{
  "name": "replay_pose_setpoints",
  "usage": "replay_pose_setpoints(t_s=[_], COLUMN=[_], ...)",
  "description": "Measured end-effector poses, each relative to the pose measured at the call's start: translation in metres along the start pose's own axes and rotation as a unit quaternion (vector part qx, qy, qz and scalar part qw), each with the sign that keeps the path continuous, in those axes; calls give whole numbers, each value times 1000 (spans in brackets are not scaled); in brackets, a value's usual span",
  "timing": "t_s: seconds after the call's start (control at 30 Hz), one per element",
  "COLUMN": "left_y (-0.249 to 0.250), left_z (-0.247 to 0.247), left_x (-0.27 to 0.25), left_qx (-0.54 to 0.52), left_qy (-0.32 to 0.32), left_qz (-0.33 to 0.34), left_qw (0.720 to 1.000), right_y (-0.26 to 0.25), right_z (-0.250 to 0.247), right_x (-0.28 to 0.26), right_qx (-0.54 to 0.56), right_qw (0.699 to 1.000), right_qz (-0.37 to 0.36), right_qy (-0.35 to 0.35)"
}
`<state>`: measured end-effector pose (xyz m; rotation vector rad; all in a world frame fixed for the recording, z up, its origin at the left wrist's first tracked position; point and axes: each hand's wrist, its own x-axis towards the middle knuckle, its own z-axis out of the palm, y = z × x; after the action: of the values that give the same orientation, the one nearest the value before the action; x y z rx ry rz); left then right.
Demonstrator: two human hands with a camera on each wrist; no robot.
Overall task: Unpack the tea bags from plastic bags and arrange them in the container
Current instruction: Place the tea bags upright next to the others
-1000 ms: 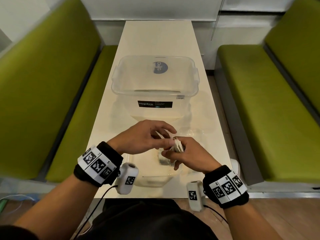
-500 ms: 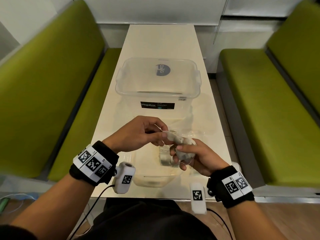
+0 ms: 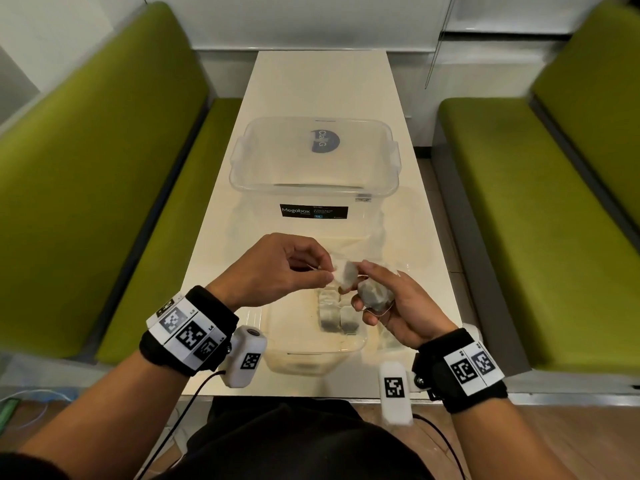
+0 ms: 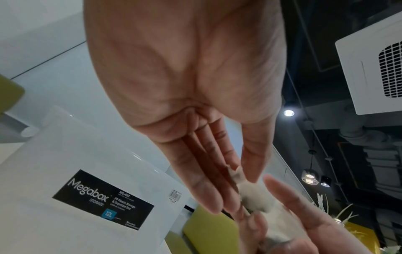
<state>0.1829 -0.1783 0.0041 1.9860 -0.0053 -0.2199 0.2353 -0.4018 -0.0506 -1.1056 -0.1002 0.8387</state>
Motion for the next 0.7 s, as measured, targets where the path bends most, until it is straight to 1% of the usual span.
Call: replay_pose_setpoints(t_s=[0.13, 0.2, 0.37, 0.53, 0.6, 0.7], left_y=[-1, 0, -2, -8, -9, -8], left_z=[-3, -2, -2, -4, -4, -4], left_x=[0, -1, 3, 6, 6, 5], left_qx=[20, 11, -23, 13, 14, 48], left_qy=[-6, -7, 12, 20, 36, 55], left_qz=[-2, -3, -16, -43, -42, -41], left_qw=[1000, 1000, 1000, 999, 998, 996], right_y=[2, 2, 2, 3, 4, 6], right_z=[1, 1, 1, 1, 1, 1], right_x=[3, 4, 5, 6, 6, 8], right_qx=[-21, -43, -106, -141, -146, -163], right_qw=[999, 998, 992, 986, 984, 979], right_qz=[-16, -28, -68, -81, -86, -97], right_qy=[26, 25, 26, 30, 47, 75])
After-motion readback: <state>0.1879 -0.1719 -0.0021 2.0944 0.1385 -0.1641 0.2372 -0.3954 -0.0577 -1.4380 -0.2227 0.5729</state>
